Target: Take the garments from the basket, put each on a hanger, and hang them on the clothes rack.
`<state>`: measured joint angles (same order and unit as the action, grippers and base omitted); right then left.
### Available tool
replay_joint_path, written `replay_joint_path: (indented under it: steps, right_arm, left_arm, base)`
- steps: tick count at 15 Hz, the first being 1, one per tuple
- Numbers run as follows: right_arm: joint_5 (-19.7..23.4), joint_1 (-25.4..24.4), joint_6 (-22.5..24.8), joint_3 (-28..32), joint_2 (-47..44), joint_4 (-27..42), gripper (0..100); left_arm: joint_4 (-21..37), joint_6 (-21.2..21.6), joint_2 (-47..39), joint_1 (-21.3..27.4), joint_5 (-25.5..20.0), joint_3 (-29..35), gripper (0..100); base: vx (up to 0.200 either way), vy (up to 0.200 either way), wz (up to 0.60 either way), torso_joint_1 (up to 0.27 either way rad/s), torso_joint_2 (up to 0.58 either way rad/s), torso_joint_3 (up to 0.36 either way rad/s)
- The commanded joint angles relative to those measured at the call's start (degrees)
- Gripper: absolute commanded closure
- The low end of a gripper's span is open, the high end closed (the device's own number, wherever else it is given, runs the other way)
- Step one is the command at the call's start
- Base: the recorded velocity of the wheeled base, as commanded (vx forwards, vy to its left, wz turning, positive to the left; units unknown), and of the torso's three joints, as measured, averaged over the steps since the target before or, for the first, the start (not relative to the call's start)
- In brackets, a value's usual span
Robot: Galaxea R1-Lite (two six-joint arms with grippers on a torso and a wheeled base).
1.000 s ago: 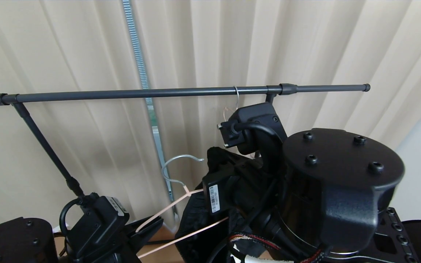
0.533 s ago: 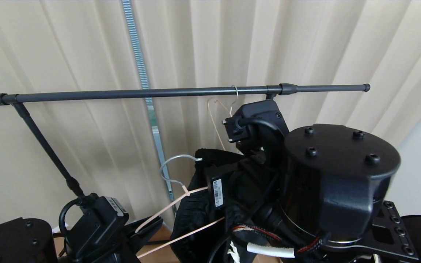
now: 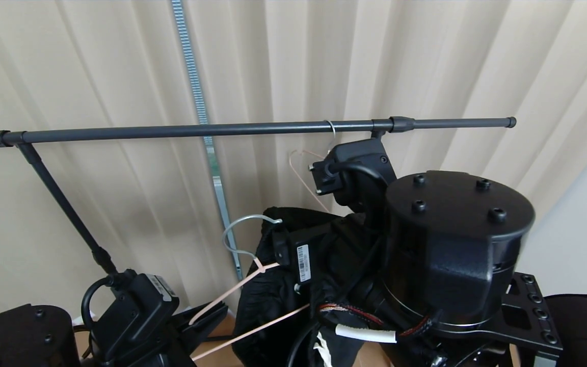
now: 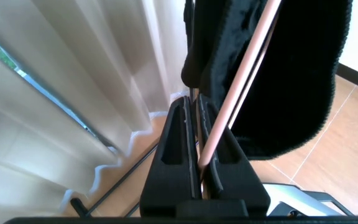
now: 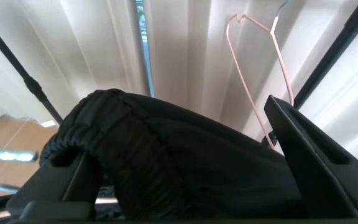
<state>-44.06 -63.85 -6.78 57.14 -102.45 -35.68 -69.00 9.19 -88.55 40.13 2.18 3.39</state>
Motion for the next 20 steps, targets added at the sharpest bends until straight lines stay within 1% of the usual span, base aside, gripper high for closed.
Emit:
replay_joint_path:
  steps: [1,4,5,6,7,8,20]
  right_arm:
    - [0.02,-0.75,0.01,-0.18,-1.17,-0.09,0]
    - [0.02,-1.01,0.01,-0.45,-1.26,0.0,0]
    - [-0.06,-1.01,0.1,-0.54,-1.17,0.09,0]
    - [-0.15,-1.01,0.1,-0.54,-1.17,0.0,0]
    - [-1.38,-1.01,0.19,-0.45,-0.91,0.0,0]
    - [-1.56,-1.01,0.19,-0.45,-0.82,0.0,0]
    - [-1.56,-1.98,0.45,-1.15,0.15,0.17,0]
  left_arm:
    - [-0.43,0.04,-0.04,-0.05,0.02,0.13,100]
    - [-0.7,-0.31,-0.22,-0.32,0.02,0.39,100]
    - [-0.7,-1.46,-0.39,-0.4,0.02,0.65,100]
    - [-0.7,-1.72,-0.48,-0.4,0.1,0.65,100]
    - [-0.7,-1.81,-0.48,-0.58,0.1,0.74,100]
    - [-0.7,-1.81,-0.57,-1.2,0.02,0.83,100]
    - [-0.7,-2.78,-1.01,-3.39,0.02,1.97,100]
  base:
    - [0.0,0.0,0.0,0.0,0.0,0.0]
    - [0.0,0.0,0.0,0.0,0.0,0.0]
    - [0.0,0.0,0.0,0.0,0.0,0.0]
    - [0.0,0.0,0.0,0.0,0.0,0.0]
    - [0.0,0.0,0.0,0.0,0.0,0.0]
    - [0.0,0.0,0.0,0.0,0.0,0.0]
    - [0.0,0.0,0.0,0.0,0.0,0.0]
